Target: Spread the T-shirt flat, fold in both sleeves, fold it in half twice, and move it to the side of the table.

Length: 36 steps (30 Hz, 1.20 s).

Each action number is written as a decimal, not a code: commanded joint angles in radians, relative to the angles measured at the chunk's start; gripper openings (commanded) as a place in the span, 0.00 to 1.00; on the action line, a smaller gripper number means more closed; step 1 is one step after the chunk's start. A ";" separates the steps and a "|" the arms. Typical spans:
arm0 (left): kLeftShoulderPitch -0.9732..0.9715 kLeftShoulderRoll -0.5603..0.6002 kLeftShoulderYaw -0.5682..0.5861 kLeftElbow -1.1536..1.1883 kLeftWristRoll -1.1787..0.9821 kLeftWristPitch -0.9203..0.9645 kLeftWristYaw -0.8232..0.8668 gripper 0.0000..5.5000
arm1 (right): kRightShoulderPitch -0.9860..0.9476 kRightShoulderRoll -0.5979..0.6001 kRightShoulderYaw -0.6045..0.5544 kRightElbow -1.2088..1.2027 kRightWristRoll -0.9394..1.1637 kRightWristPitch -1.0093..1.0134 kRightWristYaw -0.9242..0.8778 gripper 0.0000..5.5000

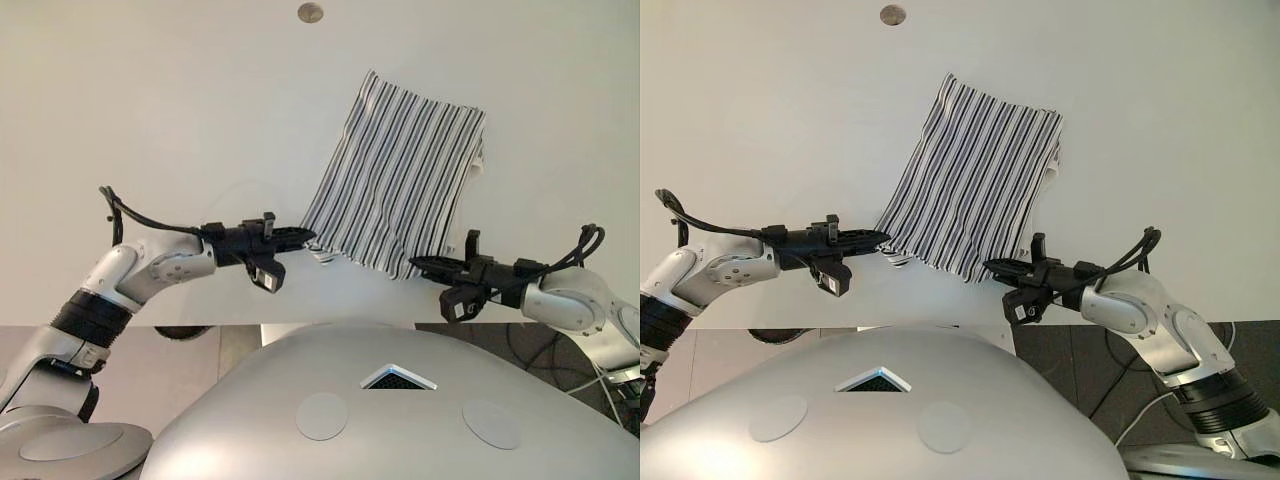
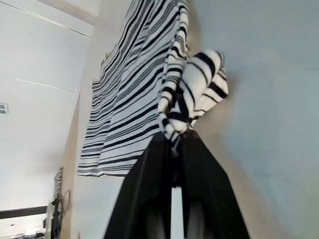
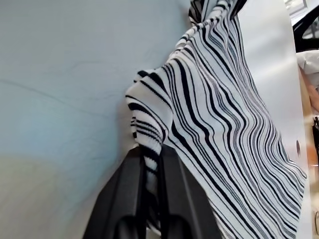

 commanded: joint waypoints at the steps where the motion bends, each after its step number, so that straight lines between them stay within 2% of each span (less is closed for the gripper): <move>1: 0.096 0.047 -0.011 -0.089 -0.164 0.048 -0.092 0.01 | 0.060 -0.043 -0.088 -0.107 0.177 0.142 0.090 0.03; 6: 0.200 0.197 0.068 -0.246 -0.522 0.136 -0.226 0.01 | 0.245 -0.047 -0.327 -0.226 0.391 0.184 0.135 0.03; 12: 0.410 0.389 0.228 -0.502 -0.860 0.204 -0.319 0.01 | 0.432 -0.040 -0.508 -0.347 0.549 0.224 0.258 0.03; 14: 0.457 0.406 0.268 -0.564 -0.928 0.229 -0.338 0.01 | 0.435 -0.038 -0.543 -0.357 0.577 0.237 0.287 0.03; 16: 0.451 0.376 0.297 -0.595 -0.945 0.266 -0.340 0.01 | 0.396 -0.034 -0.543 -0.361 0.594 0.258 0.296 0.03; 25: 0.083 -0.009 0.262 -0.348 -0.383 0.428 -0.147 0.01 | -0.032 0.047 -0.378 -0.222 0.495 0.443 0.163 0.03; 30: -0.043 -0.119 0.226 -0.149 -0.205 0.392 -0.091 0.01 | -0.222 0.071 -0.276 -0.081 0.421 0.464 0.160 0.03; 36: -0.150 -0.180 0.165 0.081 -0.031 0.298 -0.022 0.01 | -0.413 0.093 -0.126 0.131 0.336 0.423 0.209 0.03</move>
